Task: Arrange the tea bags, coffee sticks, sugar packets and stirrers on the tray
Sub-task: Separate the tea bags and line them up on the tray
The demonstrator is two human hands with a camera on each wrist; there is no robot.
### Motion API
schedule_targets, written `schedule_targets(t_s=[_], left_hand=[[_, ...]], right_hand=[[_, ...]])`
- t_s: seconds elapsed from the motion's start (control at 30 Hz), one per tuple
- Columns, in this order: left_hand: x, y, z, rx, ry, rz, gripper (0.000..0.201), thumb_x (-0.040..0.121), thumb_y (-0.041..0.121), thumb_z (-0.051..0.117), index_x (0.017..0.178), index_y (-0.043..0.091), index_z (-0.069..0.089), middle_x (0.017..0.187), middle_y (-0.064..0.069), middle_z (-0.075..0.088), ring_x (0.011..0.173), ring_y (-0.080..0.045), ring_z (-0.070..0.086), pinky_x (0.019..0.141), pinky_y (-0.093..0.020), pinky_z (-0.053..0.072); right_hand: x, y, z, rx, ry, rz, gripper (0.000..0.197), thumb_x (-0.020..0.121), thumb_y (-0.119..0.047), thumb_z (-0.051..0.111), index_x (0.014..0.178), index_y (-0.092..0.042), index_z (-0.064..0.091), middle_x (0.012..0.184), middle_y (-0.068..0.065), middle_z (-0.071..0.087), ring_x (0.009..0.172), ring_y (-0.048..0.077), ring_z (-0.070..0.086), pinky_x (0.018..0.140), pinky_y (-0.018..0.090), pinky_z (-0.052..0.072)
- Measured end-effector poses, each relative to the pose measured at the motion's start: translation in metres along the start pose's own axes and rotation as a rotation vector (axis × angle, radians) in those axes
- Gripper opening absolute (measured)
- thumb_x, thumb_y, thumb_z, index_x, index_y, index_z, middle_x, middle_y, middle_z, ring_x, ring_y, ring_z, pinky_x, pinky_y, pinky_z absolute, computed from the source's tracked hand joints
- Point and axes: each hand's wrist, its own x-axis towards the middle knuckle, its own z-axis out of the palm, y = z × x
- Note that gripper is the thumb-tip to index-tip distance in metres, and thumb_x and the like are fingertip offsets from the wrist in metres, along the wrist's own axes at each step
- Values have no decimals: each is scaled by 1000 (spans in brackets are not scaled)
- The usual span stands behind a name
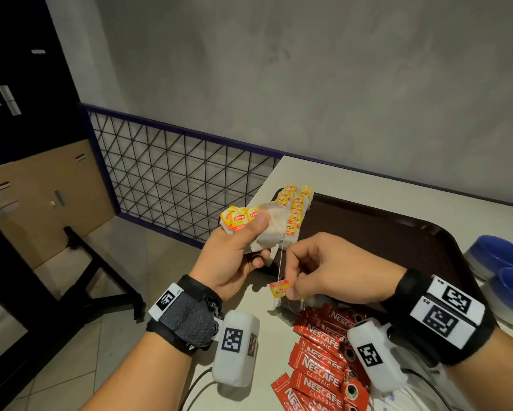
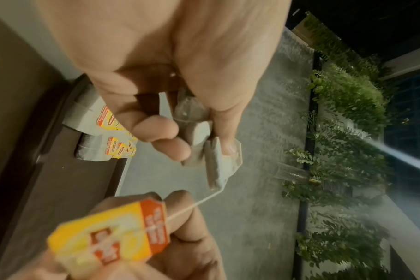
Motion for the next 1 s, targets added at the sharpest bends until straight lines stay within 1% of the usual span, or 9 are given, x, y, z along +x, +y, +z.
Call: schedule_targets(t_s=[0.1,0.2,0.3,0.43,0.53,0.63,0.77,0.87,1.0], left_hand=[[1,-3,0,0,-7,67,38,85,31,75,114,7,75,98,-17,70,61,-16,54,45,-19,44],[4,-8,-1,46,-21,138,49,89,28,75,124,-6,65,103,-27,64,63,-19,50,44,-21,40],[6,-9,-1,66,-38,151,38,94,29,71,121,2,71,106,-27,65,67,-21,47,44,-21,38],[5,-5,-2,-3,-32,52,34,84,35,74,111,14,77,91,-13,67,55,-14,49,40,-18,38],[5,-6,-4,-15,-71,20,34,85,31,80,112,11,76,91,-13,67,54,-14,47,39,-18,37],[4,-7,-5,23,-117,6,54,84,31,77,125,-3,65,94,-17,63,54,-14,46,40,-18,36],[4,-8,-7,72,-148,-6,65,80,32,80,127,-8,61,91,-15,64,53,-13,46,40,-18,36],[5,-8,-7,86,-151,-1,51,83,31,77,121,-2,68,87,-12,66,53,-13,45,41,-19,34],[4,-6,-7,89,-148,22,42,84,29,73,116,1,72,84,-10,66,52,-13,43,43,-20,31]], right_hand=[[2,-1,5,-7,-72,2,9,83,-18,85,84,-13,77,75,-3,71,68,8,62,75,30,54],[2,-3,9,7,-112,-4,10,84,-18,85,87,-13,77,74,-3,69,65,5,58,73,25,49],[3,-3,8,46,-103,4,10,83,-17,85,87,-12,77,74,-3,70,66,7,59,72,24,49],[10,6,5,-56,19,91,8,82,-19,85,84,-15,78,74,2,74,65,6,63,72,24,52],[15,12,-1,-33,94,152,8,82,-15,83,84,-11,77,77,8,76,66,12,67,69,25,54],[17,15,-8,-3,182,165,9,84,-11,81,87,-6,74,80,7,77,70,16,71,69,27,57],[16,15,-14,63,333,121,9,85,-5,76,86,0,69,81,18,75,75,32,73,72,38,62],[14,17,-16,110,448,86,14,84,-4,77,85,3,65,79,15,75,79,34,74,73,36,62],[14,17,-17,180,470,30,11,82,6,76,88,0,68,79,19,73,68,31,70,70,34,60]])
